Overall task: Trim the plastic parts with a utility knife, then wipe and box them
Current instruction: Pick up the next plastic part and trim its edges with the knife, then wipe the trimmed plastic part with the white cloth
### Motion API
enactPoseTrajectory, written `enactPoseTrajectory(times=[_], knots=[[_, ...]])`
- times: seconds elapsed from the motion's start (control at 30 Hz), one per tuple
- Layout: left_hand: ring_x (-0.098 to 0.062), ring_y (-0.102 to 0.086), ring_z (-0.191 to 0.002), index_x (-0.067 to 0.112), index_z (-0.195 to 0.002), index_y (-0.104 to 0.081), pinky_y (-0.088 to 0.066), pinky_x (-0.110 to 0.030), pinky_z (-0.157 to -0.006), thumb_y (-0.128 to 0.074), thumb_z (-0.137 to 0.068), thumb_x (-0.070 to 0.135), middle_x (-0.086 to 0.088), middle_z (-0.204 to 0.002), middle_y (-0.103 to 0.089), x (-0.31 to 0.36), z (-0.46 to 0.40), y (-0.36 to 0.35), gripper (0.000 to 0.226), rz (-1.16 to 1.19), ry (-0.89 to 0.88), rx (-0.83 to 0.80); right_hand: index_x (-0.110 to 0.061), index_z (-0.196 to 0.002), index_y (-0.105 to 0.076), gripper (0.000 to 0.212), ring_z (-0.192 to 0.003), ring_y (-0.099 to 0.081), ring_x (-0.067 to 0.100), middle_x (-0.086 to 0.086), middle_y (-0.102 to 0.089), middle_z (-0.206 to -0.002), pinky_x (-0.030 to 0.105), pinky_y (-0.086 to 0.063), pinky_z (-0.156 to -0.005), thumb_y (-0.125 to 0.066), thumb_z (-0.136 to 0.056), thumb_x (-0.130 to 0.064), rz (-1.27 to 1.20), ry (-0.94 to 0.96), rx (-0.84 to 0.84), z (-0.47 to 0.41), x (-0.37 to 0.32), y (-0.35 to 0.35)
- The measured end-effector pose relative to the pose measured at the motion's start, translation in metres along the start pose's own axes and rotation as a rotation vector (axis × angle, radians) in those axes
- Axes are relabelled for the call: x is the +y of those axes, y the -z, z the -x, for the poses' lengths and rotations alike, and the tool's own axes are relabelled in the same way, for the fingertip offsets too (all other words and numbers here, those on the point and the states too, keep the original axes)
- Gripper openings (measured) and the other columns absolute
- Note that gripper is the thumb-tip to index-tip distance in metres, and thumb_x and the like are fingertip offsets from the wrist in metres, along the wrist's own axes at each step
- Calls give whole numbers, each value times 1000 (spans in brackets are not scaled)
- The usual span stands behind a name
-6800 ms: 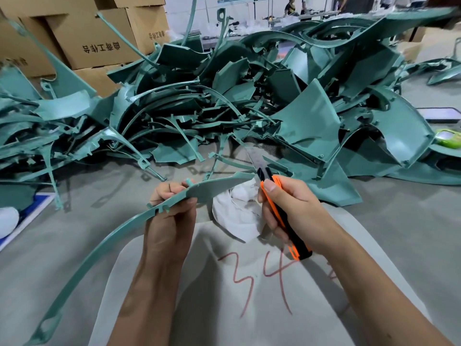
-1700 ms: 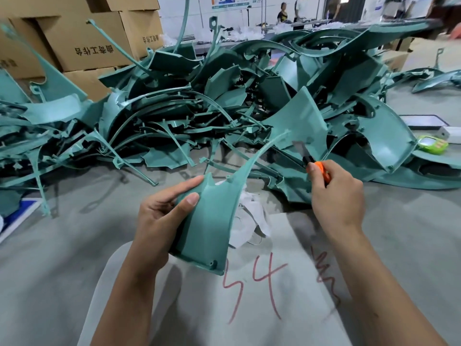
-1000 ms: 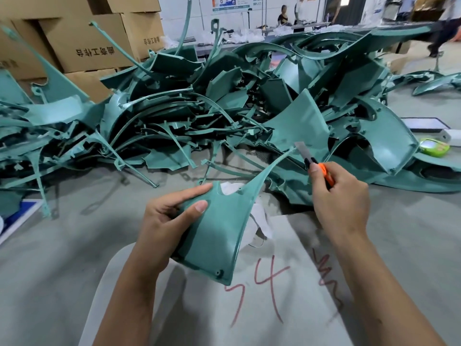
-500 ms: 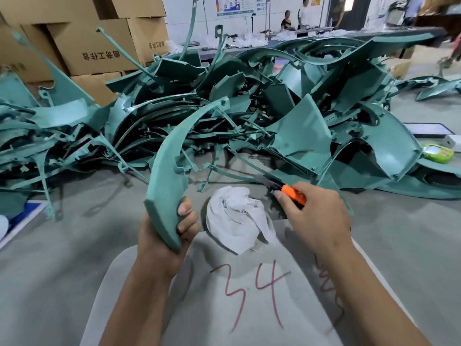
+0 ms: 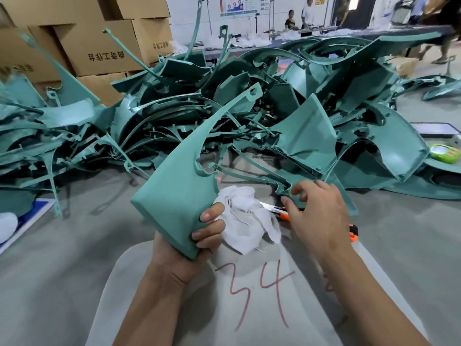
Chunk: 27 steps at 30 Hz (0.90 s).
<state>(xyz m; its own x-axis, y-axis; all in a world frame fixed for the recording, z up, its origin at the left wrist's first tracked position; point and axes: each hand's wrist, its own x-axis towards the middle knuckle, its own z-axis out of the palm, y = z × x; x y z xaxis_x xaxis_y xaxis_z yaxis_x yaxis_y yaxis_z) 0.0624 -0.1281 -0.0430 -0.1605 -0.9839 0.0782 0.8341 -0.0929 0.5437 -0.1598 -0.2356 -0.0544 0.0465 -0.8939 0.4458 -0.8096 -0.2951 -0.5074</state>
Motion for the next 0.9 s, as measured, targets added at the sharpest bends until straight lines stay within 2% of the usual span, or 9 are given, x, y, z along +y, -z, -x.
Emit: enactPoseTrajectory(times=[0.13,0.3,0.4,0.5,0.6,0.7,0.77,0.83,0.9], knots=[[-7,-27,-55,11,-123,-44,-27,-18,-50,-36,-96,24,2,-80,-34,-1,-3,5,31,-40,-42,123,-25,-94,-69,18,-94,-54,16,-11,-62,-91,32,-44,-82,-74,-93,-42,-227,167,4,4,-7,2],[-9,-37,-53,8,-118,-51,-35,-18,-47,-92,-62,27,0,-78,-44,4,-9,7,72,-175,-280,160,-40,-146,-48,78,-131,-39,12,-12,-51,-140,32,-36,-110,-54,-83,-85,-100,562,-394,22,-39,-10],[-8,-51,-58,10,-113,-62,-46,-17,-53,-81,-80,24,2,-80,-54,6,-8,11,41,-284,-388,151,-38,-140,-57,56,-123,-47,18,-7,-56,-133,38,-46,-103,-74,-88,-50,-72,607,-425,23,-43,-25],[-10,-70,-79,15,-120,-69,-59,-23,-65,-59,-94,26,0,-97,-72,7,-5,10,30,-449,-456,262,-25,-118,-68,35,-93,-60,9,-9,-67,-111,31,-51,-79,-74,-86,-10,-382,414,-251,18,-35,-19],[-27,-70,-110,16,-134,-63,-61,-48,-90,-67,-89,34,-14,-130,-69,10,-5,4,49,-450,-477,421,-19,-114,-67,19,-74,-72,15,-1,-75,-96,34,-58,-56,-67,-98,-9,-1022,-33,-187,13,-30,-3],[-37,-57,-133,15,-137,-60,-39,-69,-111,-62,-93,32,-15,-142,-61,8,-8,7,48,-385,-514,515,-3,-103,-73,16,-76,-73,27,13,-73,-89,38,-62,-65,-63,-93,-10,-1711,-594,-416,3,-27,14],[-34,-57,-134,16,-134,-60,-36,-66,-115,-63,-94,33,-12,-141,-63,7,-9,8,44,-337,-513,538,-7,-72,-74,21,-63,-70,21,5,-69,-70,30,-61,-65,-58,-83,-14,-1879,-805,-615,-2,-22,20],[-25,-65,-125,22,-132,-62,-37,-59,-117,-64,-94,34,-5,-136,-68,7,-12,8,40,-306,-500,560,-8,-55,-63,27,-42,-56,10,-6,-49,-46,15,-48,-48,-48,-73,4,-2113,-788,-1069,1,-32,27],[-20,-70,-115,26,-128,-65,-44,-52,-112,-64,-93,37,0,-128,-72,4,-15,8,37,-324,-472,586,-22,-63,-61,49,-34,-36,-10,-25,-15,-39,1,-25,-47,-40,-69,22,-1923,-586,-1090,11,-27,36]])
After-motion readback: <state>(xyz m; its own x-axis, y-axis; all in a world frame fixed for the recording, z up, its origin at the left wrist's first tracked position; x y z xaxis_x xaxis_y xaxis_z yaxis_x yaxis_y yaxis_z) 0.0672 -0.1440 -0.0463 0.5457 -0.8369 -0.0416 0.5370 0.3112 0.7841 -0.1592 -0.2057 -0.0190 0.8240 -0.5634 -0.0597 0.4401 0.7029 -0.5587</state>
